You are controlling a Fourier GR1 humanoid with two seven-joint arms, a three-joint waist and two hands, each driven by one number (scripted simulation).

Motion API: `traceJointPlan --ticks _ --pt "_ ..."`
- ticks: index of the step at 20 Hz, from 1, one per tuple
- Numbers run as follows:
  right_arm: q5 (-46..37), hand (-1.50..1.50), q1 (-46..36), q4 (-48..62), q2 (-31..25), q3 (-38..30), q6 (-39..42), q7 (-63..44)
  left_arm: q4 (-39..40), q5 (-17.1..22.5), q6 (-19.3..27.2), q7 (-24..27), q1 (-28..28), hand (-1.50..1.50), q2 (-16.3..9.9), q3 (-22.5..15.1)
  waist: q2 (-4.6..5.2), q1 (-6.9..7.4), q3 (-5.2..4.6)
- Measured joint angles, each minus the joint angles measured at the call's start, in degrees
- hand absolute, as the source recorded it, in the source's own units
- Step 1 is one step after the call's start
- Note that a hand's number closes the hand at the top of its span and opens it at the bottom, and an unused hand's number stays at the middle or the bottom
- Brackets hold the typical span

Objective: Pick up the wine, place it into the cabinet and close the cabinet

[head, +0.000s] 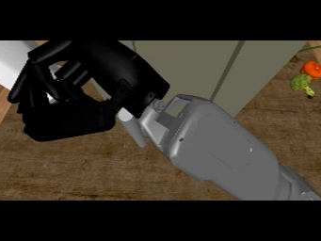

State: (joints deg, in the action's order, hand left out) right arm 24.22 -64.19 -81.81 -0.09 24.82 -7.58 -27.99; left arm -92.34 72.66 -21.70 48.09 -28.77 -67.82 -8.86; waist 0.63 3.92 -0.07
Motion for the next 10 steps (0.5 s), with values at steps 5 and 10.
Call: traceJointPlan --ticks 5,10 --pt "8.67 1.5 -1.8 7.19 -0.04 1.38 14.72 -3.74 -0.11 0.13 -0.7 -1.35 0.06 -1.5 0.57 1.47 0.09 0.14 -0.01" --pt "14.11 1.5 -4.01 17.15 0.05 0.42 25.78 -4.13 1.15 0.21 -2.45 -3.03 -0.22 -1.5 1.5 3.46 -0.04 -0.41 -0.01"
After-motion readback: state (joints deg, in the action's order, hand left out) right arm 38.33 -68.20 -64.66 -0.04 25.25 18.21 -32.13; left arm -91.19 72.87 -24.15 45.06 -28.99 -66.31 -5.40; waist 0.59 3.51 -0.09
